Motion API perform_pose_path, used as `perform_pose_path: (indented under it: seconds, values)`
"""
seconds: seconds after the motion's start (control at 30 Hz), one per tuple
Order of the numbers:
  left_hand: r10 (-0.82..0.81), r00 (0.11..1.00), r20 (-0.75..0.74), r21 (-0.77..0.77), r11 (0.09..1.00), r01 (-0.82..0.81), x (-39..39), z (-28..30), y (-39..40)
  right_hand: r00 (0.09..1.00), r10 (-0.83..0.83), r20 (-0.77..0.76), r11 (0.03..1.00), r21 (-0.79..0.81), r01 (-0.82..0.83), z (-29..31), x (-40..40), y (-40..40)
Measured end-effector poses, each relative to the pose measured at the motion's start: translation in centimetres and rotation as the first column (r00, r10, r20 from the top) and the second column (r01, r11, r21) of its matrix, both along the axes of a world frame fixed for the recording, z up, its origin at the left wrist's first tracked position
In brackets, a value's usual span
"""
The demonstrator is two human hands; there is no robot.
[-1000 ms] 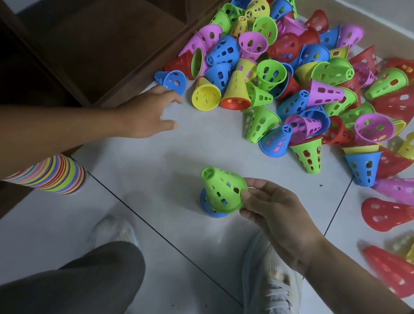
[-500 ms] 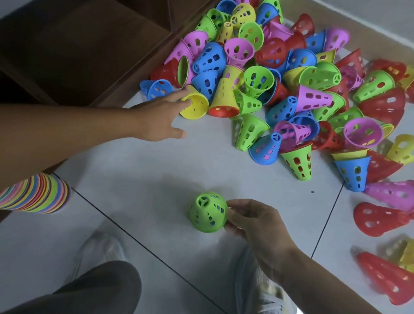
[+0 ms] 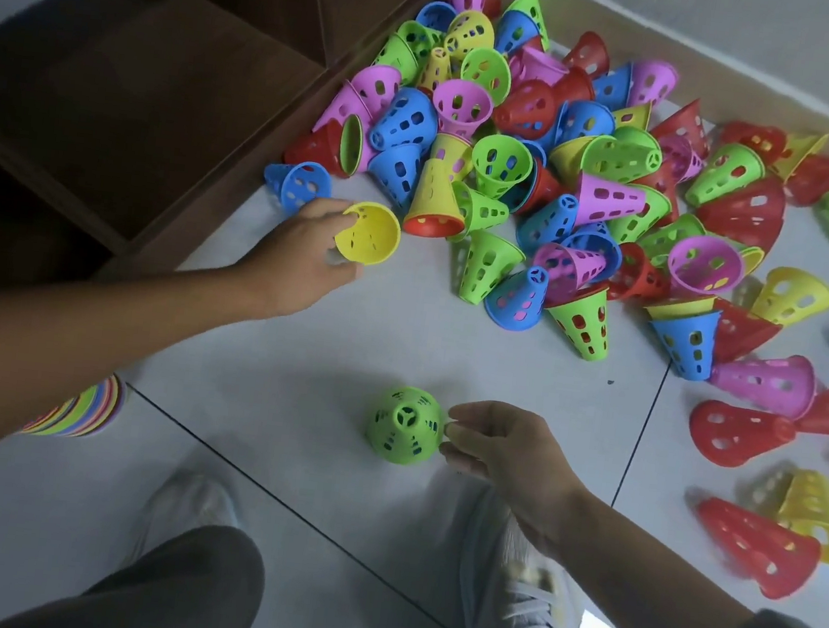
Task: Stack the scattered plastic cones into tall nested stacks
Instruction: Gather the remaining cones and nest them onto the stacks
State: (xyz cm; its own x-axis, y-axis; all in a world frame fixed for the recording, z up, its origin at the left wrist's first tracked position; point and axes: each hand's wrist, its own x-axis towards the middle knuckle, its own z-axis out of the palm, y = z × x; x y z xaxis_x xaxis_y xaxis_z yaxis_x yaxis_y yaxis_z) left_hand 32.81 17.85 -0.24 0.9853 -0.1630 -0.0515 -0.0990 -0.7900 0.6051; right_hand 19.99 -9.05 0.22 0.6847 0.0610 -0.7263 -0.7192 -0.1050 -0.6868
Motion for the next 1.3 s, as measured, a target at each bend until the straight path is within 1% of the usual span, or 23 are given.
perform_pose_path:
  seconds: [0.07, 0.17, 0.23, 0.3, 0.43, 0.57, 0.63, 0.7, 0.83, 0.93, 1.0, 1.1, 1.17, 1.23, 1.3]
  values:
    - [0.044, 0.999, 0.015, -0.075, 0.996, -0.043, -1.3, 0.0, -0.2, 1.0, -0.005, 0.0, 1.0, -0.005, 0.005, -0.1, 0.0, -0.3]
    - [0.123, 0.992, -0.017, -0.207, 0.97, -0.124, -3.2, 0.4, -0.9, 0.999, 0.015, 0.044, 0.999, -0.05, -0.013, -0.1, 0.4, -1.2]
    - [0.154, 0.988, -0.019, -0.256, 0.954, -0.153, -4.2, 0.8, -1.5, 0.992, 0.052, 0.115, 0.989, -0.144, -0.035, -0.1, 1.2, -2.0]
    - [0.176, 0.984, -0.011, -0.293, 0.941, -0.171, -5.3, 1.4, -2.2, 0.972, 0.118, 0.202, 0.959, -0.279, -0.059, -0.1, 2.4, -3.0]
    - [0.188, 0.982, 0.0, -0.324, 0.929, -0.178, -7.0, 2.7, -3.0, 0.894, 0.268, 0.36, 0.863, -0.502, -0.057, 0.3, 5.0, -5.9]
    - [0.145, 0.989, -0.026, -0.344, 0.928, -0.145, -8.7, 3.6, -2.9, 0.78, 0.402, 0.48, 0.751, -0.66, 0.019, 0.8, 7.1, -7.9]
    - [0.148, 0.988, -0.039, -0.362, 0.92, -0.152, -9.3, 4.1, -2.7, 0.74, 0.465, 0.486, 0.699, -0.714, 0.03, 0.9, 8.0, -8.5]
    - [0.144, 0.988, -0.047, -0.37, 0.917, -0.151, -9.4, 4.3, -2.7, 0.71, 0.532, 0.461, 0.649, -0.761, 0.008, 0.9, 8.8, -9.1]
    - [0.107, 0.993, -0.043, -0.386, 0.915, -0.116, -9.4, 4.8, -2.7, 0.679, 0.65, 0.34, 0.535, -0.84, -0.091, 0.4, 10.1, -9.7]
    - [0.085, 0.996, -0.024, -0.384, 0.919, -0.088, -9.3, 5.4, -2.7, 0.657, 0.692, 0.297, 0.484, -0.867, -0.117, -0.1, 10.8, -9.8]
    - [0.086, 0.996, -0.033, -0.398, 0.913, -0.092, -9.2, 5.6, -2.7, 0.65, 0.697, 0.302, 0.477, -0.872, -0.106, -0.2, 11.2, -9.9]
    - [0.043, 0.989, -0.141, -0.473, 0.875, -0.105, -9.2, 5.7, -3.1, 0.658, 0.681, 0.322, 0.495, -0.864, -0.09, -0.1, 11.4, -9.8]
    - [-0.046, 0.97, -0.237, -0.564, 0.82, -0.099, -9.6, 5.7, -3.2, 0.648, 0.684, 0.335, 0.497, -0.864, -0.077, -0.1, 11.3, -9.8]
    - [-0.125, 0.943, -0.308, -0.612, 0.785, -0.096, -10.1, 5.6, -3.3, 0.628, 0.703, 0.333, 0.48, -0.874, -0.074, -0.1, 11.1, -9.8]
    - [-0.151, 0.922, -0.357, -0.63, 0.768, -0.118, -10.6, 5.2, -3.4, 0.608, 0.73, 0.312, 0.447, -0.891, -0.08, -0.2, 10.8, -10.0]
